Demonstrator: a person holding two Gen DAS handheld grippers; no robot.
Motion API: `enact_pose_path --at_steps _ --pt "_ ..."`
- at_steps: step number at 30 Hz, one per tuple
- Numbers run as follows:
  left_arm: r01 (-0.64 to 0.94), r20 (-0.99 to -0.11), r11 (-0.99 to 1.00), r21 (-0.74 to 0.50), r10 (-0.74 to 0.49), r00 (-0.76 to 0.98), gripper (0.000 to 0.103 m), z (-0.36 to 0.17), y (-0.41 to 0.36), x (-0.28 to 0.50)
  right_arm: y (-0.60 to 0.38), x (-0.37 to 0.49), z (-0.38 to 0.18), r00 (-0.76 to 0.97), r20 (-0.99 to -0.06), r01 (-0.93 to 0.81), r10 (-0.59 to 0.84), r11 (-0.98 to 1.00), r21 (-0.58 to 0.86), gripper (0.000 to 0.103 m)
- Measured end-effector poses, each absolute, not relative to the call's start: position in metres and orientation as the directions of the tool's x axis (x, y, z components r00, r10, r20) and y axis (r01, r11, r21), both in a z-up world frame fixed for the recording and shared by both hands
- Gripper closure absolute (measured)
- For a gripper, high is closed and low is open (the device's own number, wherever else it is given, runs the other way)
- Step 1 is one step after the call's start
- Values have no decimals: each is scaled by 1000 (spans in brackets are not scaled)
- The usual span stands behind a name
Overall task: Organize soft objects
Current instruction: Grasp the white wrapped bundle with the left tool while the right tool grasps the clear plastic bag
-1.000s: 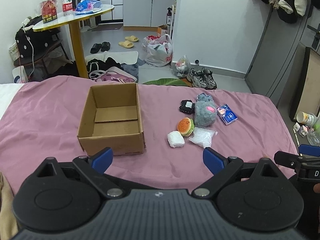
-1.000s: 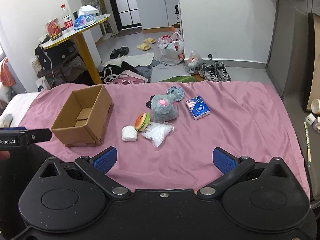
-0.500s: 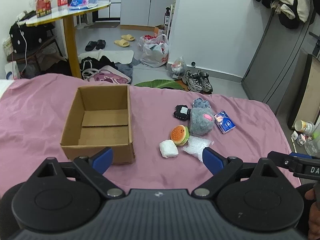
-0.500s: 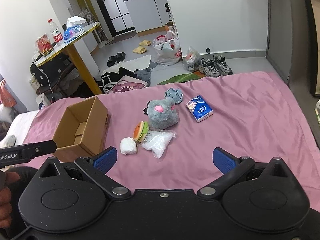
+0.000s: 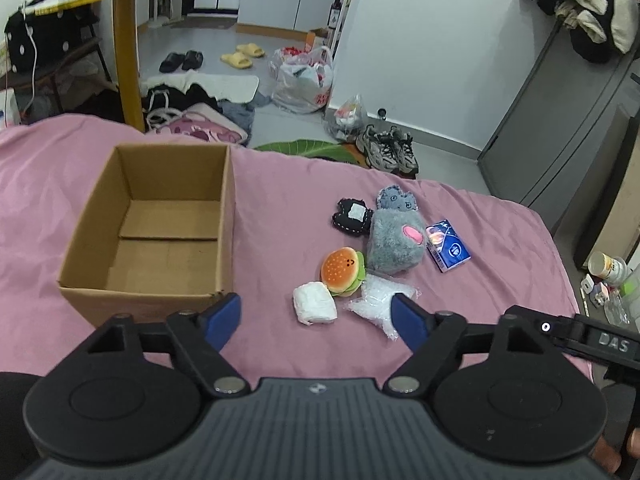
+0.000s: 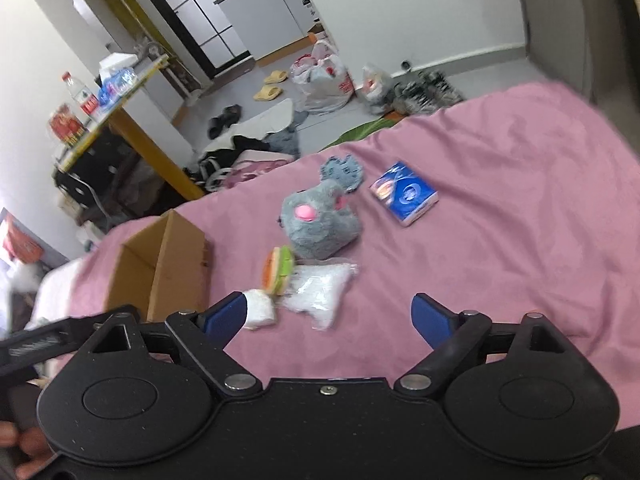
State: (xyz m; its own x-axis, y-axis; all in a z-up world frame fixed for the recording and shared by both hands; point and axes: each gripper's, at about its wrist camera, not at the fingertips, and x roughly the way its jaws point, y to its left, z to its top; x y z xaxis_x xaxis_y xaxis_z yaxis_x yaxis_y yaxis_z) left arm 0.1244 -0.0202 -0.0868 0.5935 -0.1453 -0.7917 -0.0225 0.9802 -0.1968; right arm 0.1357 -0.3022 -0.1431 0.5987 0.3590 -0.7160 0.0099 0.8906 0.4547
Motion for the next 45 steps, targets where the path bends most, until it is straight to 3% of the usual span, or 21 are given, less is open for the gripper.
enact_pose_path --at_steps 9,15,36,40,45 --pt "-82 -832 974 -211 -135 538 40 -117 -26 152 -303 165 -167 565 -716 57 411 846 531 18" --pt "-133 -866 971 -199 -111 487 46 -140 -32 171 -306 184 -186 530 -733 123 426 817 564 30" --pt "-167 -930 979 -113 -45 365 50 -199 -58 216 -305 223 -239 419 -776 255 472 759 599 43" --pt "-176 -941 979 -100 -35 336 59 -211 -60 222 -303 228 -248 390 -779 269 490 749 606 44" --pt "-173 -944 982 -72 -11 330 59 -219 -63 226 -296 233 -254 364 -770 254 524 740 623 44"
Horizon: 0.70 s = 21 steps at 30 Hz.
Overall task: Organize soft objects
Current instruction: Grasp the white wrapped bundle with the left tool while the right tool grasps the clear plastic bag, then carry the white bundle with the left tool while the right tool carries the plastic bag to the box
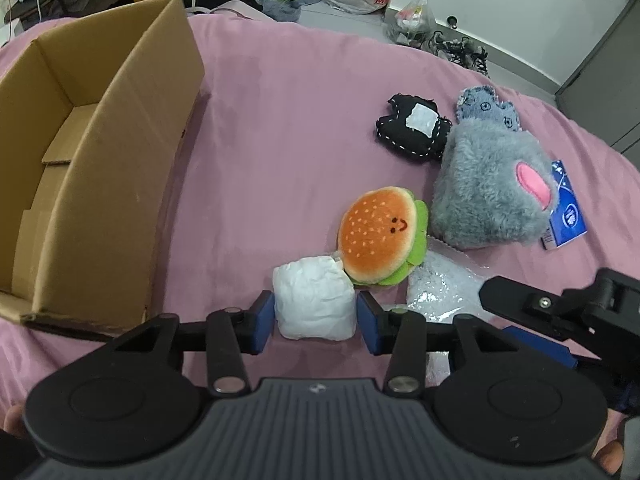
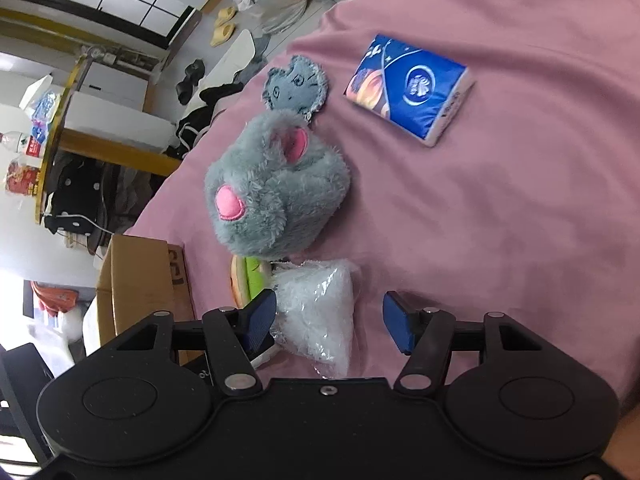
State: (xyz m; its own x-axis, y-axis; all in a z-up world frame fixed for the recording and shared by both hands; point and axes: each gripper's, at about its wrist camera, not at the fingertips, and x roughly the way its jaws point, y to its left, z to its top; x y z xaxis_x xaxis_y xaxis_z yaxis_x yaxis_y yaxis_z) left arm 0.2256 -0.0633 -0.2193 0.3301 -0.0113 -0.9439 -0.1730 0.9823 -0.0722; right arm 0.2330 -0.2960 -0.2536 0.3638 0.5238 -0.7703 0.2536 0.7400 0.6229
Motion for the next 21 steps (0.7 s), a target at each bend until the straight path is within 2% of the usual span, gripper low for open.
enact_pose_path --at_steps 9,11,12,15,18,21 --pt "-195 -930 976 -97 -19 367 61 -211 -59 223 -273 253 -261 334 -801 234 497 779 582 45" --pt "-191 -925 977 -95 -16 380 61 -206 -59 221 -268 252 -257 333 -805 206 491 795 571 51" --pt "-187 -922 978 -96 -17 386 61 -204 -59 220 -267 250 -256 329 -803 203 498 793 575 61" --pt "-180 -920 978 -109 -31 390 61 -200 -58 217 -269 245 -257 324 -803 212 500 789 577 65" --pt "-171 -917 978 -119 -42 397 61 -196 -57 214 -271 238 -249 349 -801 194 486 799 569 76" --pt "-158 -909 979 -133 -57 412 61 -186 -57 209 -272 232 -239 386 -795 186 468 805 564 78"
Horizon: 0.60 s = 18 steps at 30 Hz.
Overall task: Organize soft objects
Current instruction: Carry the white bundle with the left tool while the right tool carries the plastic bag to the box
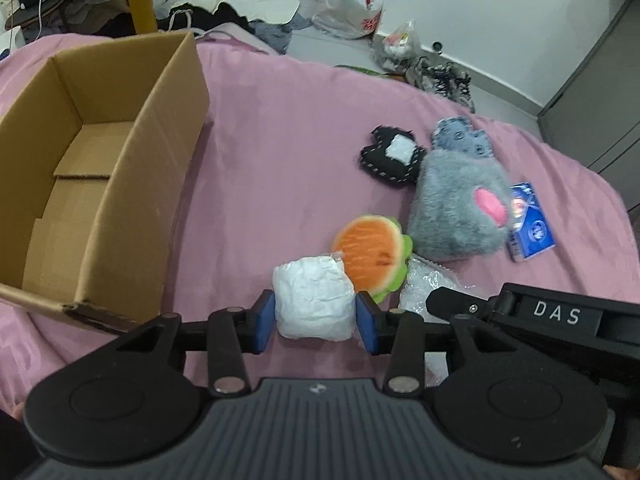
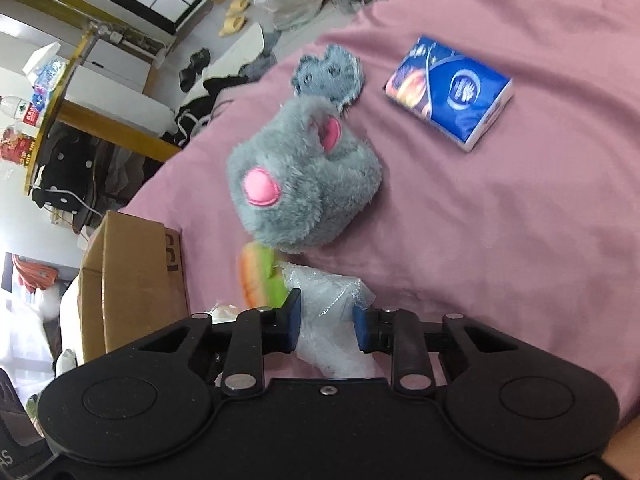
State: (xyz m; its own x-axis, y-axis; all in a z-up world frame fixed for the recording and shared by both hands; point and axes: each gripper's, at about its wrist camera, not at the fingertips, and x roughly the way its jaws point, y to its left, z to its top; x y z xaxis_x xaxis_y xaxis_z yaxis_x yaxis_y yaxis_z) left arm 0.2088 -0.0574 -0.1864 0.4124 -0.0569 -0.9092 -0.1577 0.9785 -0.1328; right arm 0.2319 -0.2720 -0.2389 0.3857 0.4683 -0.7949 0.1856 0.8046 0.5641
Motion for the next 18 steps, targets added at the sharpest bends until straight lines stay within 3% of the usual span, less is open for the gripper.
enact_pose_path --at_steps 18 --pt "-131 -834 980 -152 -56 548 61 -110 -36 163 -274 195 -173 542 -735 130 407 824 552 78"
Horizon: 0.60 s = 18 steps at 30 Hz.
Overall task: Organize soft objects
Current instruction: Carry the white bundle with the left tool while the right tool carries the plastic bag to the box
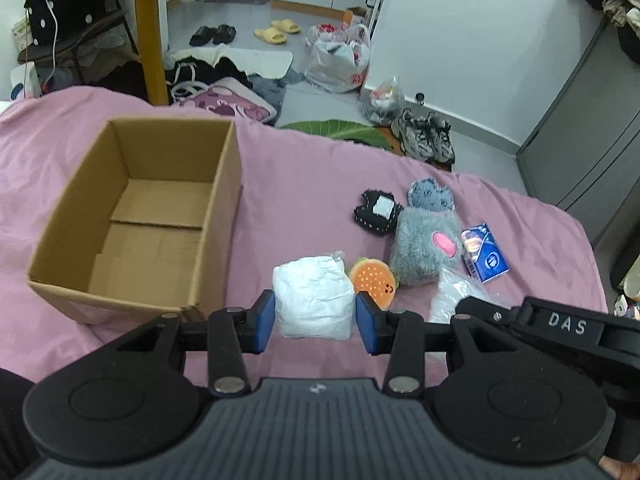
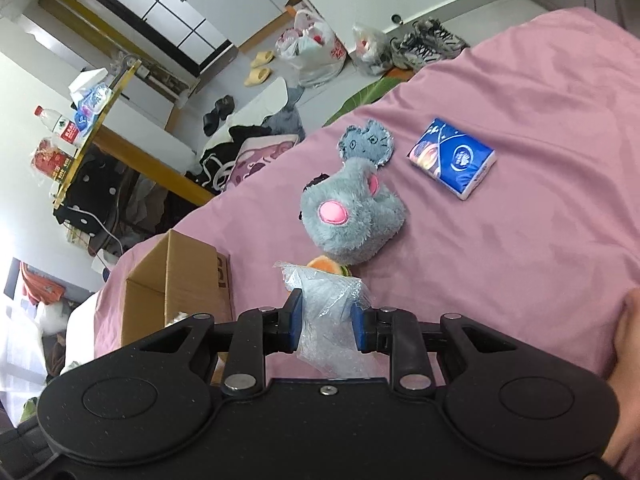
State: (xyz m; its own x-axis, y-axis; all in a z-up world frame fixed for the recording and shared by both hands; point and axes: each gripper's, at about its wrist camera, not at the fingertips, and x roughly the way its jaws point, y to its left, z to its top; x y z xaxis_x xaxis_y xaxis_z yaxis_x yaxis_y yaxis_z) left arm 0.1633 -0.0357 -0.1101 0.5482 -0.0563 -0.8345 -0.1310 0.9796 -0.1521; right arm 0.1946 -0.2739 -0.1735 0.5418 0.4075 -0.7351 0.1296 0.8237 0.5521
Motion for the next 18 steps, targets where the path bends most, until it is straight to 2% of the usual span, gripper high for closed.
enact_pose_path --at_steps 18 --pt "-106 -773 980 -170 -66 631 61 -57 -10 126 -239 155 -112 659 -680 52 323 882 469 78"
